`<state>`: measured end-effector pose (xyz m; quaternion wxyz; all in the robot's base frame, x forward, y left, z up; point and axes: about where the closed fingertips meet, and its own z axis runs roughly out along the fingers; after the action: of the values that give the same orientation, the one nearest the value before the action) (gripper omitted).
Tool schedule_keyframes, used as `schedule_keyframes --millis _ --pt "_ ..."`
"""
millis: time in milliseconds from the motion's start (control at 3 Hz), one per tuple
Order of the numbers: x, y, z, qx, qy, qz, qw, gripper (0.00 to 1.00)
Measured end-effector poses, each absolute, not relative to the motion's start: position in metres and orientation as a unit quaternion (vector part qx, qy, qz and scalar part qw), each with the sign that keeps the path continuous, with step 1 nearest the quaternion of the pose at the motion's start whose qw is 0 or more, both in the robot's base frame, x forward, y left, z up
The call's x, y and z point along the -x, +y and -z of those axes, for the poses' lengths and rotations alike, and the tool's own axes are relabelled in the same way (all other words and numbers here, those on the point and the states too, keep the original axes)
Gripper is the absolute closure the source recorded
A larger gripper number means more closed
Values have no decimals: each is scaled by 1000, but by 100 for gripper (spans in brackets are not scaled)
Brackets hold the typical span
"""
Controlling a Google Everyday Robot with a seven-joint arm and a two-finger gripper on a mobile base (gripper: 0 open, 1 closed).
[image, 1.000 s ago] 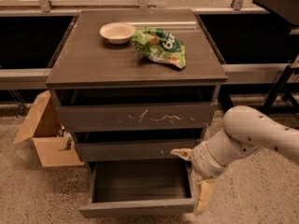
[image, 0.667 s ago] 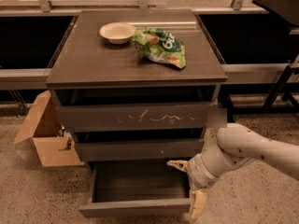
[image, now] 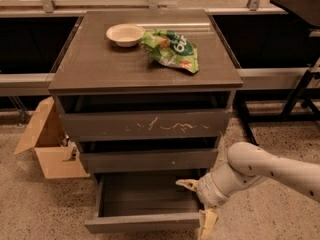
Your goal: Close bottom drawer
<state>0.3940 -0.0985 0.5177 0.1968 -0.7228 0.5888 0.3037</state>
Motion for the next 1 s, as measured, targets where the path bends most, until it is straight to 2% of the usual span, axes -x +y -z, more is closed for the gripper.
schedule_keyframes --millis 1000 --pt "-396 -103 -374 713 581 -346 185 0"
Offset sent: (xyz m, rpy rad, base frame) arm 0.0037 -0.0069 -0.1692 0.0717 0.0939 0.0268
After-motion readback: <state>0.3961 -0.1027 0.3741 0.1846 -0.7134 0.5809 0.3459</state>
